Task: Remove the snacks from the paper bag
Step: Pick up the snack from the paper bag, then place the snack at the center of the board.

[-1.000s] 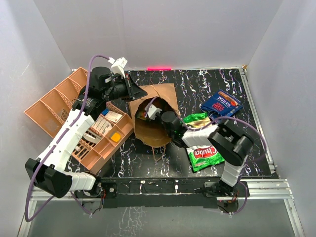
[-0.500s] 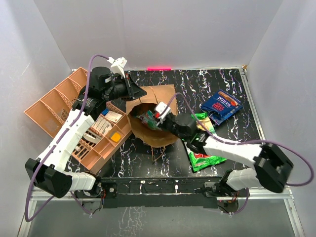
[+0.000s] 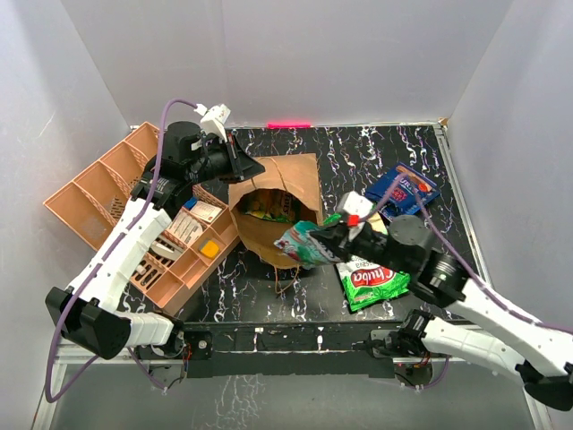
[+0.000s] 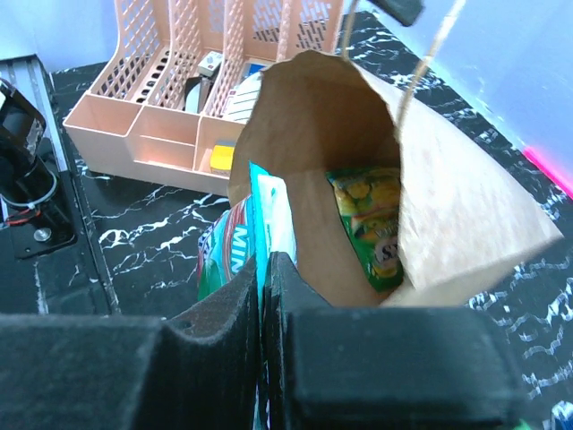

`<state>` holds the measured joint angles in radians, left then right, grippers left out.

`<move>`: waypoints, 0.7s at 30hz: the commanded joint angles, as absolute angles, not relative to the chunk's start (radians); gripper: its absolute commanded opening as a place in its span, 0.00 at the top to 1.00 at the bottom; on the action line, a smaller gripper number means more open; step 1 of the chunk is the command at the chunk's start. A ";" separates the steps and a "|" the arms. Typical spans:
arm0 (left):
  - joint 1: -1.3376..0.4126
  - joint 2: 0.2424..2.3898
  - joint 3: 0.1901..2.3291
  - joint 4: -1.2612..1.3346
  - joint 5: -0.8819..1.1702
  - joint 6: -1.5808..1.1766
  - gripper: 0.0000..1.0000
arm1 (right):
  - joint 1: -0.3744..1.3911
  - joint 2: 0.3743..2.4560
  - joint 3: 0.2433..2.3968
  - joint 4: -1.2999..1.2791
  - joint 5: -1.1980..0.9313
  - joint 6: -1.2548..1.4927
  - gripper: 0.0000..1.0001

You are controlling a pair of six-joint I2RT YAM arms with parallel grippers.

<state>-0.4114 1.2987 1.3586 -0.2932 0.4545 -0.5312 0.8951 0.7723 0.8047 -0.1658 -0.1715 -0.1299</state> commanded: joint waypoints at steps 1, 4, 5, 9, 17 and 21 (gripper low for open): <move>-0.407 1.261 1.354 -0.314 0.426 -0.498 1.00 | 0.896 0.640 0.917 -0.358 -0.014 -0.056 0.93; -0.407 1.255 1.347 -0.331 0.409 -0.488 1.00 | 0.896 0.588 0.948 -0.423 0.115 0.017 0.93; -0.407 1.252 1.345 -0.338 0.403 -0.487 1.00 | 0.896 0.574 0.953 -0.433 0.153 0.046 0.93; -0.407 1.240 1.341 -0.373 0.376 -0.487 1.00 | 0.895 0.539 0.956 -0.442 0.256 0.101 0.93; -0.407 1.226 1.274 -0.375 0.386 -0.543 1.00 | 0.896 0.538 0.843 -0.316 0.593 0.134 0.93; -0.443 1.273 1.330 -0.487 0.341 -0.507 1.00 | 0.896 0.573 0.737 -0.217 0.684 0.132 0.93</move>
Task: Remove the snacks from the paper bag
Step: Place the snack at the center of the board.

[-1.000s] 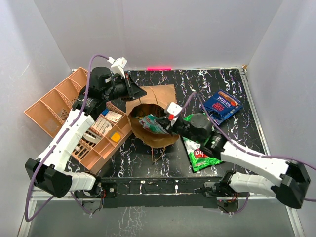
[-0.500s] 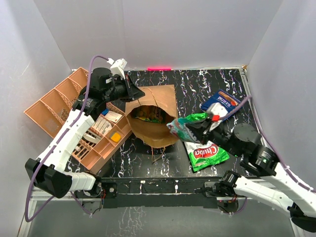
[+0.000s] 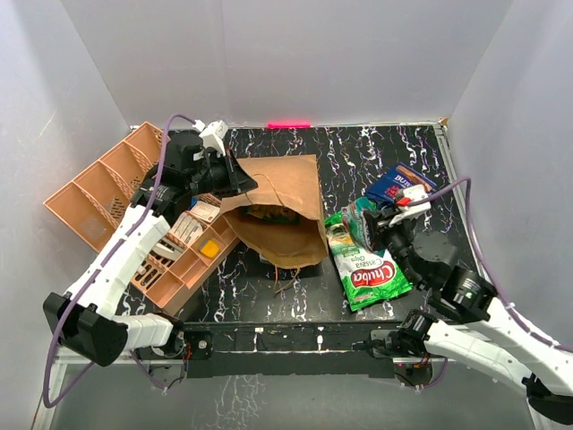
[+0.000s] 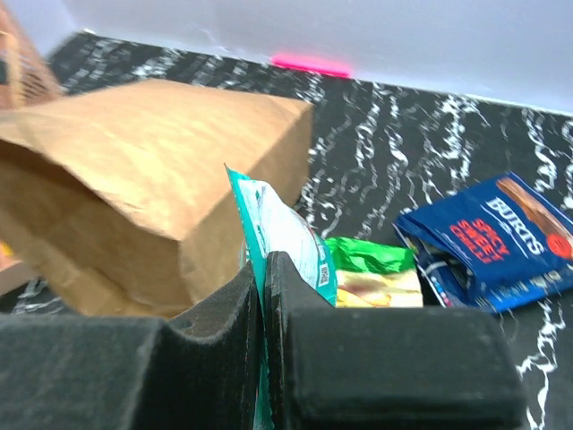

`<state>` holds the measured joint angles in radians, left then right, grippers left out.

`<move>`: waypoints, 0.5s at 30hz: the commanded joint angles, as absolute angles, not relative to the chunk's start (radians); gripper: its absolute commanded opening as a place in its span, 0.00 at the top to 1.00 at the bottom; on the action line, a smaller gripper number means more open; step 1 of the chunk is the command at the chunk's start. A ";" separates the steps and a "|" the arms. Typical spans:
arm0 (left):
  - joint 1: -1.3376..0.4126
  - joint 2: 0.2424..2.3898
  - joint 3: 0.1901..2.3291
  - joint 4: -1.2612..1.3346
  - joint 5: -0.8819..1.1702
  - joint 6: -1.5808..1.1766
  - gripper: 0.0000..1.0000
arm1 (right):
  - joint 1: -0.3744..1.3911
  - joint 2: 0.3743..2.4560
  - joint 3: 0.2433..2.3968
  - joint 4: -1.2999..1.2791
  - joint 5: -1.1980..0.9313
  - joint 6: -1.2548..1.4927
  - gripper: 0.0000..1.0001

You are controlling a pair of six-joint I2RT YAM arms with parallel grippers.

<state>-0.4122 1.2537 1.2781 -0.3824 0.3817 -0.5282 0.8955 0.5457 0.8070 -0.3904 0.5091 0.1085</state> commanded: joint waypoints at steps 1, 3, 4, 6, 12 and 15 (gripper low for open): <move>-0.466 1.296 1.359 -0.531 0.313 -0.483 1.00 | 0.896 0.586 0.705 -0.192 0.715 0.140 0.93; -0.480 1.318 1.386 -0.569 0.315 -0.470 1.00 | 0.896 0.623 0.673 -0.155 0.768 0.172 0.93; -0.481 1.317 1.390 -0.576 0.313 -0.473 1.00 | 0.895 0.645 0.667 -0.149 0.781 0.185 0.93; -0.482 1.289 1.383 -0.576 0.293 -0.480 1.00 | 0.894 0.688 0.661 -0.141 0.811 0.199 0.93; -0.482 1.203 1.372 -0.558 0.209 -0.489 1.00 | 0.869 0.745 0.654 -0.100 0.837 0.281 0.93; -0.481 1.181 1.349 -0.510 0.190 -0.484 1.00 | 0.851 0.735 0.644 -0.076 0.841 0.382 0.93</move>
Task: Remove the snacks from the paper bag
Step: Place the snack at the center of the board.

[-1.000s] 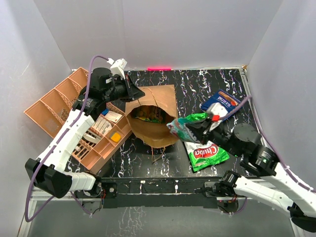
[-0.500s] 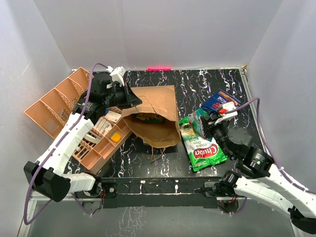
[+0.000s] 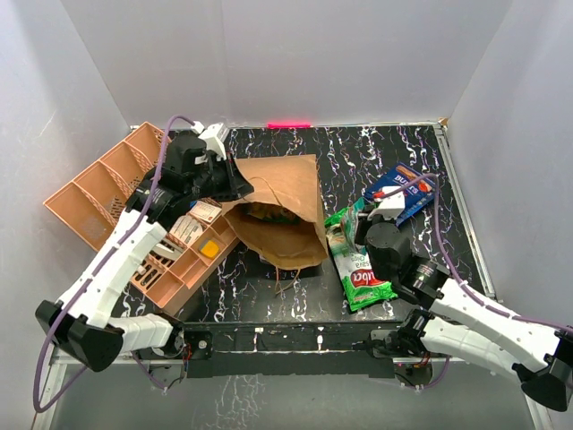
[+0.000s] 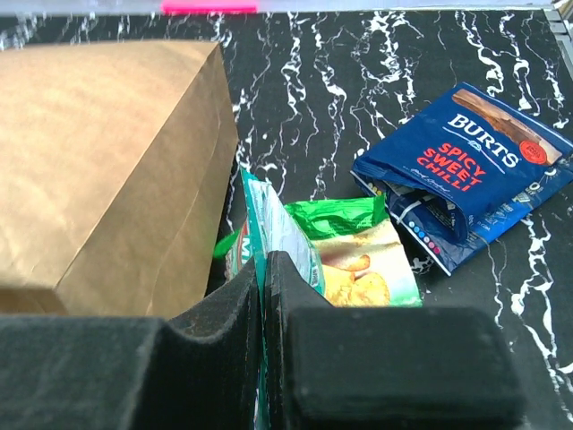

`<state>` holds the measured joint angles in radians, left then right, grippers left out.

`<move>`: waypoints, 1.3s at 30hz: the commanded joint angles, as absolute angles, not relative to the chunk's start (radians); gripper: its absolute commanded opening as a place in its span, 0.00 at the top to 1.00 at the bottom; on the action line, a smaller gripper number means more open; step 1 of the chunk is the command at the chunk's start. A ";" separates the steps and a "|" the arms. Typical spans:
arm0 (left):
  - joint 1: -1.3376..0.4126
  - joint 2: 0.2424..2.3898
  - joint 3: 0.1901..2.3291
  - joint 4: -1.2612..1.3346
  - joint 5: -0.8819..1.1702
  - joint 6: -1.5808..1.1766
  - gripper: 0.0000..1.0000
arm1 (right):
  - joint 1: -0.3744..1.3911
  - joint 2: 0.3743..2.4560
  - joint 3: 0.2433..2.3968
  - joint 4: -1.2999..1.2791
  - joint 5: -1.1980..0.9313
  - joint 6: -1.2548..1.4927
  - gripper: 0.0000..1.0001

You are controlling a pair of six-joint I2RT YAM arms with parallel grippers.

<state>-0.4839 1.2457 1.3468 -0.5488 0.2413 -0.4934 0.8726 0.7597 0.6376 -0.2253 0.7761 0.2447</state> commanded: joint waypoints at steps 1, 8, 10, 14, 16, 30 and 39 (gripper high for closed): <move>-0.481 1.174 1.330 -0.489 0.187 -0.491 1.00 | 0.846 0.733 0.638 -0.051 0.852 0.403 0.93; -0.482 1.159 1.266 -0.388 0.250 -0.522 1.00 | 0.819 0.762 0.640 -0.074 0.993 0.814 0.93; -0.481 1.161 1.256 -0.376 0.264 -0.527 1.00 | 0.806 0.786 0.601 0.014 1.009 0.838 0.93; -0.482 1.177 1.261 -0.367 0.319 -0.528 1.00 | 0.772 0.836 0.606 0.019 1.028 1.029 0.93; -0.482 1.179 1.260 -0.370 0.346 -0.526 1.00 | 0.764 0.850 0.605 -0.015 1.031 1.136 0.93; -0.481 1.116 1.221 -0.369 0.356 -0.494 1.00 | 0.699 0.983 0.485 -0.504 0.944 1.662 0.93; -0.482 1.101 1.171 -0.318 0.395 -0.538 1.00 | 0.697 0.993 0.426 -0.666 0.904 1.638 0.86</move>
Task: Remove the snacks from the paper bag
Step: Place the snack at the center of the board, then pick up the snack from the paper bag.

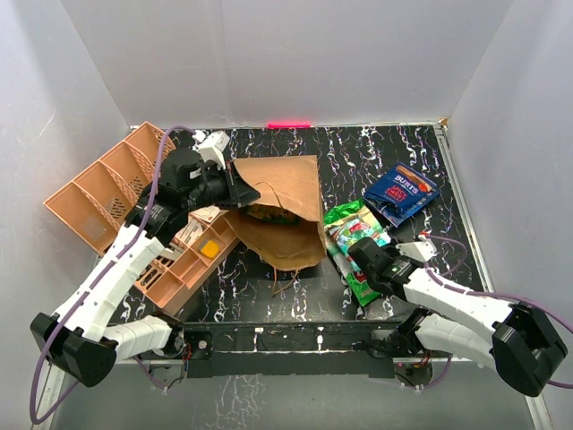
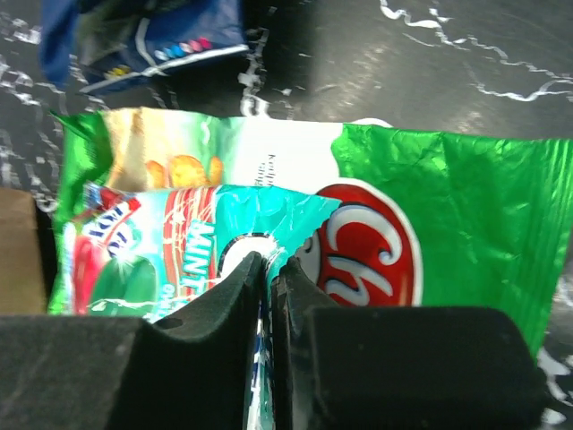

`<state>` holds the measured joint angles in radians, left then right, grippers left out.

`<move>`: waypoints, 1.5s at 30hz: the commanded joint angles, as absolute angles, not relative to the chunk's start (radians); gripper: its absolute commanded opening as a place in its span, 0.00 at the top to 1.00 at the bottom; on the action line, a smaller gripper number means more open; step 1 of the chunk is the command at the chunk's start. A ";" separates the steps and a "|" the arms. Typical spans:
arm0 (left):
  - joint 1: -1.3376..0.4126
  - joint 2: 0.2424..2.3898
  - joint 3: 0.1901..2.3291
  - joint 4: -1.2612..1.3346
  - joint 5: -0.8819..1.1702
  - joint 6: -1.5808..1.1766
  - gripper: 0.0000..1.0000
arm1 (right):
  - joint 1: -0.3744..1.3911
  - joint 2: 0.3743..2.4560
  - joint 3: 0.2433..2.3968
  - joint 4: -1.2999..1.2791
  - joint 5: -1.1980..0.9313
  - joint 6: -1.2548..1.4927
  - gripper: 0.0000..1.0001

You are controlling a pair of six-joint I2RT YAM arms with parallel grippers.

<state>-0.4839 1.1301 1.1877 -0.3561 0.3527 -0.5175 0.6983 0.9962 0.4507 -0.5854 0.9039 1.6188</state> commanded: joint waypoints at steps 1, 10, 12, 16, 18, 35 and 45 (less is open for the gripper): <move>-0.481 1.102 1.169 -0.316 0.398 -0.541 1.00 | 0.696 0.993 0.419 -0.667 0.908 1.628 0.86; -0.482 1.097 1.167 -0.307 0.397 -0.560 1.00 | 0.671 1.011 0.451 -0.735 0.866 1.573 0.70; -0.481 1.093 1.170 -0.310 0.396 -0.563 1.00 | 0.671 0.981 0.481 -0.778 0.862 1.575 0.64; -0.482 1.092 1.177 -0.321 0.386 -0.563 1.00 | 0.672 0.863 0.532 -0.822 0.855 1.508 0.51; -0.481 1.095 1.186 -0.327 0.383 -0.559 1.00 | 0.672 0.791 0.559 -0.834 0.847 1.448 0.45; -0.482 1.120 1.213 -0.328 0.347 -0.537 1.00 | 0.672 0.553 0.685 -0.420 0.056 0.206 0.24; -0.481 1.148 1.297 -0.377 0.361 -0.498 1.00 | 0.674 0.644 0.714 -0.218 -0.671 -0.143 0.22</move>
<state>-0.4839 1.1492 1.2362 -0.3672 0.3477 -0.5243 0.6720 0.6453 0.6922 -0.4000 -0.3183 0.0589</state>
